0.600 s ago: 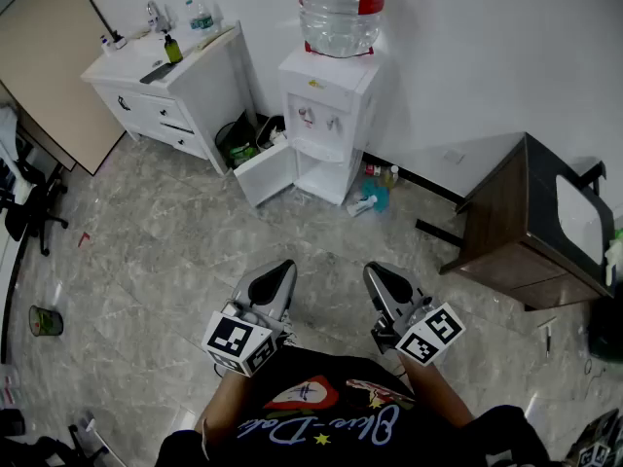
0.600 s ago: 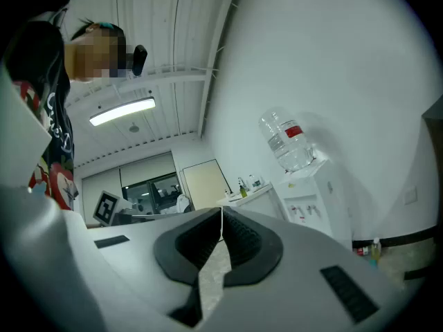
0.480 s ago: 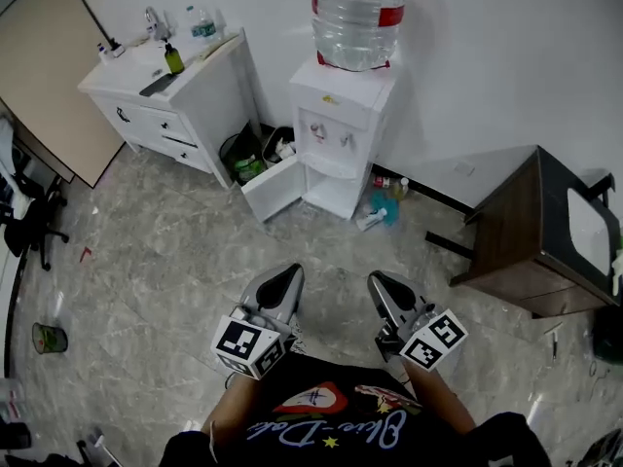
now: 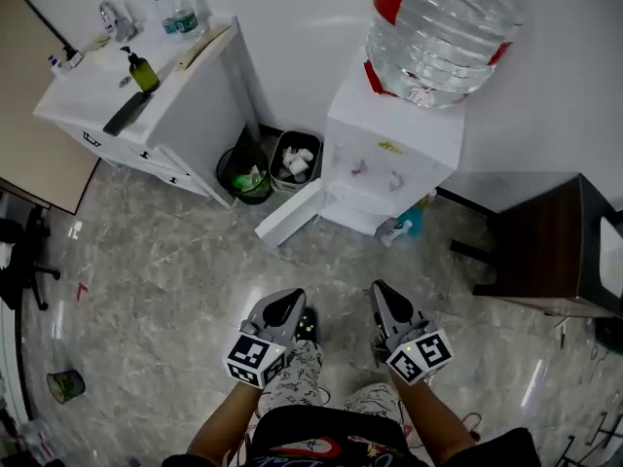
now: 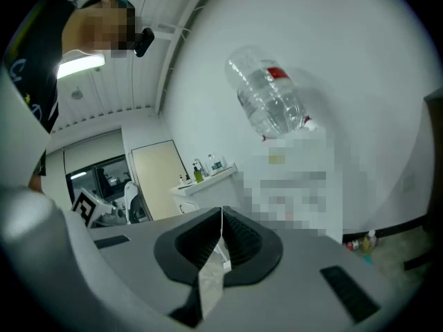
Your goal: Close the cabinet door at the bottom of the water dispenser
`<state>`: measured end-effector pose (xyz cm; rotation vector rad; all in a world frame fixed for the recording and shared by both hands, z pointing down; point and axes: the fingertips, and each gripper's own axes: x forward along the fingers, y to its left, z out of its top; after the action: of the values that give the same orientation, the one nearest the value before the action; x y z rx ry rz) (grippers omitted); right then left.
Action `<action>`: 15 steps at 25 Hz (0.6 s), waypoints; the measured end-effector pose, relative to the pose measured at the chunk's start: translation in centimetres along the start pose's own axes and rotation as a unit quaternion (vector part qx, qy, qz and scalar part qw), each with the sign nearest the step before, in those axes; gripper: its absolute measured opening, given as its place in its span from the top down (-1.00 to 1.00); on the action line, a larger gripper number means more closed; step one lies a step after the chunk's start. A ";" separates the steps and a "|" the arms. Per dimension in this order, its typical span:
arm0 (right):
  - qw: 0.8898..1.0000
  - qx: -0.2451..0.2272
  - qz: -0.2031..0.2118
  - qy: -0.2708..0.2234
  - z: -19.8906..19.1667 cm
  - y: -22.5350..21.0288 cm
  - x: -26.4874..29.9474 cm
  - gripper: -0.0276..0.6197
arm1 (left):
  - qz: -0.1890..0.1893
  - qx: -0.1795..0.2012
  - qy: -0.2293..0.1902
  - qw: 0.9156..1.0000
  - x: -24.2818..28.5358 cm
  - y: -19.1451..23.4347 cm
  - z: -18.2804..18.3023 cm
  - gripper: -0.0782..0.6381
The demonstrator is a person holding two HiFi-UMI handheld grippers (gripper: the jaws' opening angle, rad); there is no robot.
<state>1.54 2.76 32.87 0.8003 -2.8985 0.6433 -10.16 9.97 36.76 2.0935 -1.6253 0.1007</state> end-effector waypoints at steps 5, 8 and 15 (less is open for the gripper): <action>0.996 0.059 -0.063 -0.011 -6.0 -4.2 7.1 0.86 | 0.036 -0.008 0.001 0.999 5.5 11.5 -5.2 0.79; 0.993 0.073 -0.080 0.039 -11.6 -7.5 9.4 0.86 | 0.060 0.005 0.027 0.998 9.2 16.2 -9.8 0.79; 0.990 0.088 -0.083 0.074 -19.2 -12.6 12.3 0.86 | 0.153 0.088 0.100 0.979 13.7 29.1 -17.1 0.79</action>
<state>-3.57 -4.95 57.23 0.9556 -2.6354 0.9079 -29.22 -0.22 66.07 1.8667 -1.8541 0.5573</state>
